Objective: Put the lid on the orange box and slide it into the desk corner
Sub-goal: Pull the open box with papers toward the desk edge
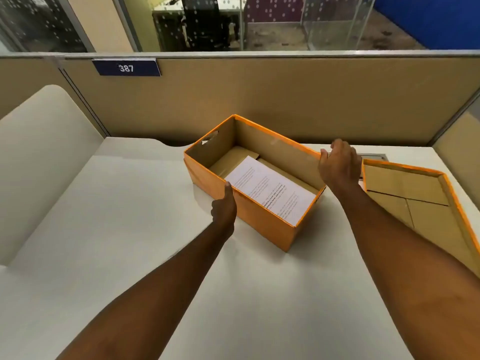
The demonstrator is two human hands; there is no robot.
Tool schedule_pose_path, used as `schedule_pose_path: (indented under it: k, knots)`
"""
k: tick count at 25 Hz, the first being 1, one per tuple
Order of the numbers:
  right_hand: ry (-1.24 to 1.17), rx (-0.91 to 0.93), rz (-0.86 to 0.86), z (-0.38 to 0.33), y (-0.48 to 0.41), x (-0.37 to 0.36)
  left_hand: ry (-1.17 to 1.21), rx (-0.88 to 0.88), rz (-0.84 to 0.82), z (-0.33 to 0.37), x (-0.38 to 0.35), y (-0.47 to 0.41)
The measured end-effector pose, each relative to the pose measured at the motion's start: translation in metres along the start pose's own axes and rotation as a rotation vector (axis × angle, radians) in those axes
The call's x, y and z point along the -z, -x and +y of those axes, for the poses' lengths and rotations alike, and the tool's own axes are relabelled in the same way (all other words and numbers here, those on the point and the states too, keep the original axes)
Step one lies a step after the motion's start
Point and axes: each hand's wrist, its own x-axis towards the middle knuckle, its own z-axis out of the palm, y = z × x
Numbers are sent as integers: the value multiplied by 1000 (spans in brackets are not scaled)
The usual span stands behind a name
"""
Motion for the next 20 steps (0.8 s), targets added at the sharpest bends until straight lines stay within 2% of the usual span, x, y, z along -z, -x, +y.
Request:
schedule_pose_path:
  k: [5, 7, 9, 13, 20]
  knots:
    - [130, 29, -259, -7, -38, -26, 38, 87, -176, 1, -18, -11]
    - [104, -34, -390, -3, -44, -36, -6, 22, -151, -4, -24, -15]
    - [133, -64, -489, -1, -44, -43, -87, -122, -65, -7, -30, -17]
    - [214, 9, -445, -2, -34, -47, -106, -215, -9, -11, -29, -19]
    - [143, -169, -414, -7, 10, -18, -190, -241, 14, -12, -2, 6]
